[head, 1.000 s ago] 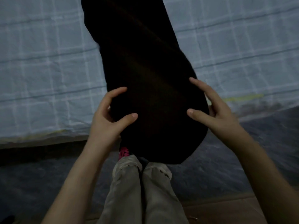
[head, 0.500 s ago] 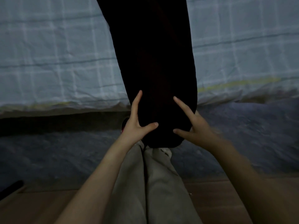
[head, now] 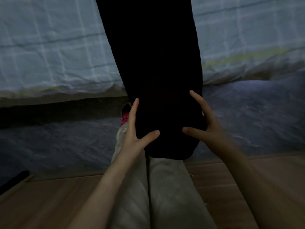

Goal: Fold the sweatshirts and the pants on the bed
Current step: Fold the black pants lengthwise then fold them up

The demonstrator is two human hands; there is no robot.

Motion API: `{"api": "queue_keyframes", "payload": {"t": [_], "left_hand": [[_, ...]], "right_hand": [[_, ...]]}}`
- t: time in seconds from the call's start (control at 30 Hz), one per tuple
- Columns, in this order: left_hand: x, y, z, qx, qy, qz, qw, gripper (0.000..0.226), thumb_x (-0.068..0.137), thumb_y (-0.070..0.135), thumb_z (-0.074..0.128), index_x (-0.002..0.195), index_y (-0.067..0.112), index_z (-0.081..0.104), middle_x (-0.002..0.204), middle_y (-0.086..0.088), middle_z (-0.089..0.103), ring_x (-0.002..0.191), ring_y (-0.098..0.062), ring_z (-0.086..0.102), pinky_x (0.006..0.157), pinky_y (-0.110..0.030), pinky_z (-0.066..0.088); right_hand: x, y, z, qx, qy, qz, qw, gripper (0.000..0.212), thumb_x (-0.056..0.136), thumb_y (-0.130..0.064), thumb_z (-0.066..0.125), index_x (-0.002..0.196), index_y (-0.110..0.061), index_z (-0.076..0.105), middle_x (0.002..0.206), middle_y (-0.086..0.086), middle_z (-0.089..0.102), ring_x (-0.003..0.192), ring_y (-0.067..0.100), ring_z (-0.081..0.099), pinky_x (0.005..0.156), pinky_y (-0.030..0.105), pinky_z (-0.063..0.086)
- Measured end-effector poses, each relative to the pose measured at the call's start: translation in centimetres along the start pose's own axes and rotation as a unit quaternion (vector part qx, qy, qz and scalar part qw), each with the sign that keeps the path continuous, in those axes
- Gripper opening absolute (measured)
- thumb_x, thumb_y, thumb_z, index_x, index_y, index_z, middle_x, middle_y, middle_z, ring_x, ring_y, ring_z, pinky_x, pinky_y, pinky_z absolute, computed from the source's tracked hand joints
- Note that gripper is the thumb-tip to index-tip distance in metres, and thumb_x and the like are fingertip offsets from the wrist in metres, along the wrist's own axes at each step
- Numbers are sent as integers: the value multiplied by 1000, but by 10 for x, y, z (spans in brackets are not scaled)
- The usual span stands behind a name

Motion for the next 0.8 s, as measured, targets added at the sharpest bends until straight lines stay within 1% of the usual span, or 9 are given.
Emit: {"api": "queue_keyframes", "payload": {"t": [0.07,0.13,0.23,0.3,0.37,0.47,0.67,0.73,0.8], "left_hand": [[-12,4,2,19,-14,-10,1000,104,75,14,80,155,30,16,151,25,34,141,-2,33,110,-20,36],[-23,15,1,24,-21,-15,999,107,71,11,80,154,31,16,151,23,34,140,-1,34,112,-24,36],[-41,42,-2,15,-30,-21,999,106,71,15,80,154,35,16,150,17,34,138,2,36,107,-20,38],[-56,63,-1,10,-35,-13,999,106,71,16,80,154,35,17,148,18,36,136,3,38,103,-15,39],[-70,86,-1,-5,-33,-7,999,106,70,19,82,152,39,20,147,19,40,135,1,41,105,-21,41],[-85,120,-4,-30,-22,1,999,101,71,18,82,148,50,24,132,35,50,127,6,48,101,-24,46],[-110,183,-7,-29,-3,45,999,96,73,23,84,141,61,27,126,45,47,120,12,50,90,-19,52],[-115,207,-10,-22,19,79,996,92,76,23,83,141,58,29,127,44,46,119,12,50,89,-19,53],[-117,229,-12,-32,39,104,993,85,78,22,81,141,55,34,134,32,48,122,4,53,92,-26,55]], "right_hand": [[-9,-7,0,-15,6,6,1000,91,79,-11,76,154,-22,26,154,-24,34,141,6,38,110,32,43],[-20,-18,3,-56,-15,5,998,93,81,-9,78,155,-25,24,154,-23,33,141,4,37,110,28,42],[-46,-35,11,-62,-43,32,997,91,82,-7,78,154,-32,29,154,-18,37,140,4,39,110,32,43],[-62,-53,12,-28,-19,38,999,87,82,-3,78,152,-31,34,150,-17,43,137,5,44,108,32,45],[-75,-77,13,-9,7,20,1000,83,82,-1,77,150,-28,38,145,-19,48,134,5,48,103,25,47],[-91,-114,19,-8,22,-1,1000,81,81,-2,77,149,-27,39,141,-22,50,130,-1,49,98,16,46],[-108,-173,22,-10,60,-54,997,78,79,2,78,145,-22,44,139,-18,52,129,-3,49,104,20,45],[-109,-192,21,-11,94,-76,993,71,79,-5,80,139,-28,51,130,-26,58,124,-4,53,96,17,49],[-108,-211,19,-2,130,-95,987,64,79,-8,81,133,-30,57,125,-22,62,118,-2,58,90,18,53]]}}
Point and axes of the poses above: each hand's wrist, its own x-axis towards the middle knuckle, its own z-axis out of the palm, y = z × x, the point moved 4 cm from there along x, towards the middle knuckle
